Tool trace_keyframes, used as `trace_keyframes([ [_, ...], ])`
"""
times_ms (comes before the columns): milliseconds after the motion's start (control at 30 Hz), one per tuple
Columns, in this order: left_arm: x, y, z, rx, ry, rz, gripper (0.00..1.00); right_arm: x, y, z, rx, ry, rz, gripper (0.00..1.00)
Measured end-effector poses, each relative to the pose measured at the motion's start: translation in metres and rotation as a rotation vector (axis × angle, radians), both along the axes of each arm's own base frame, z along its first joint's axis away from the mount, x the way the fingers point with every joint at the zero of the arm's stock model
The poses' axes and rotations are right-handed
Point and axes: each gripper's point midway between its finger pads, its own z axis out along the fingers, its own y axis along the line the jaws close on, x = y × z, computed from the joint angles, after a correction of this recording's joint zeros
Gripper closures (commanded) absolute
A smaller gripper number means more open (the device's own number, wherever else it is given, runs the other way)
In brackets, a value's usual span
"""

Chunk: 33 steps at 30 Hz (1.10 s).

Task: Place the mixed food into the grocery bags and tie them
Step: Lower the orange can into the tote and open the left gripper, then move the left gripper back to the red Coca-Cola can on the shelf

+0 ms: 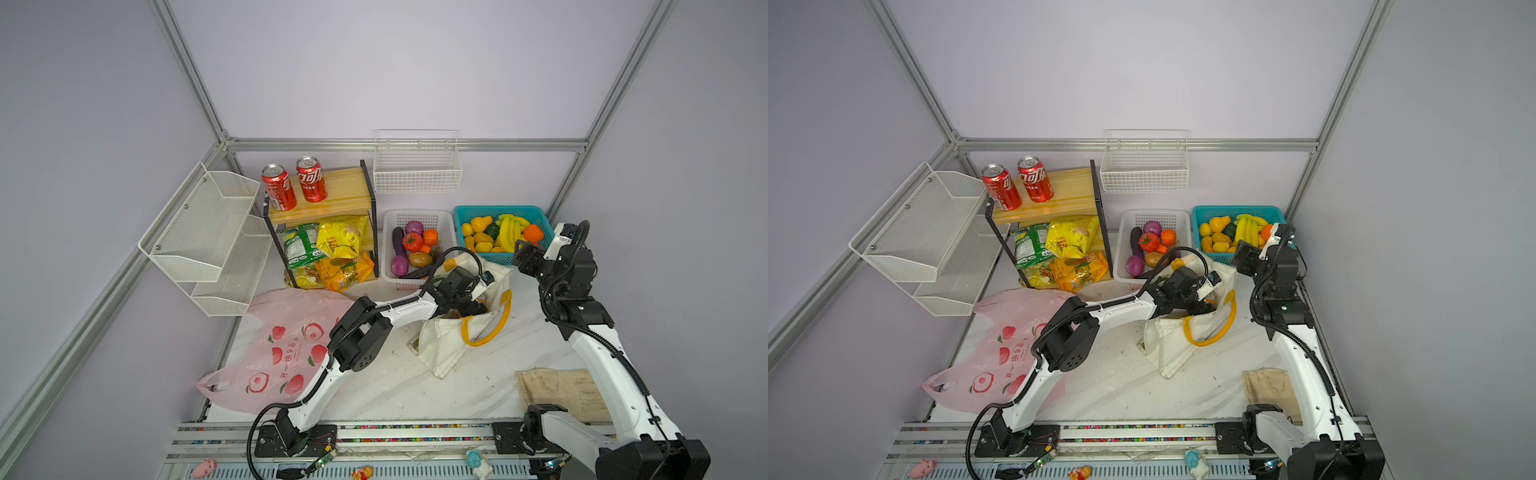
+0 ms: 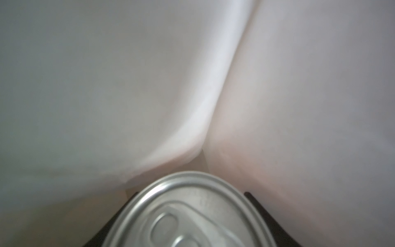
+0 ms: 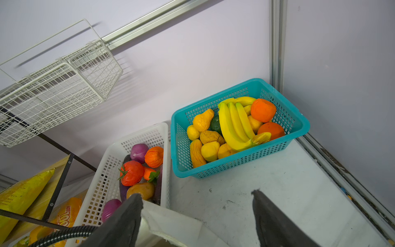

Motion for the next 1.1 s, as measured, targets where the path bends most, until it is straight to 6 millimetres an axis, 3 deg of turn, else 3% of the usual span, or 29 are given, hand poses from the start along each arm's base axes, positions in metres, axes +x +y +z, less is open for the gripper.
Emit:
trace_keyframes([
  [267,0.004,-0.005,0.039,-0.074,-0.072,-0.003,0.10,0.000,0.003,0.000,0.005,-0.001,0.018,0.17],
  [700,-0.010,0.017,0.152,-0.212,-0.193,0.009,0.10,0.000,0.006,0.003,0.009,-0.010,0.034,0.17],
  [867,-0.017,0.044,0.191,-0.240,-0.232,0.060,0.11,-0.010,0.004,0.014,0.007,-0.033,0.026,0.17],
  [967,-0.019,0.073,0.221,-0.259,-0.245,0.126,0.13,-0.018,0.004,0.033,0.009,-0.081,0.028,0.18],
  [1100,-0.015,0.142,0.272,-0.288,-0.276,0.290,0.14,-0.024,0.022,0.052,0.042,-0.144,0.131,0.19],
])
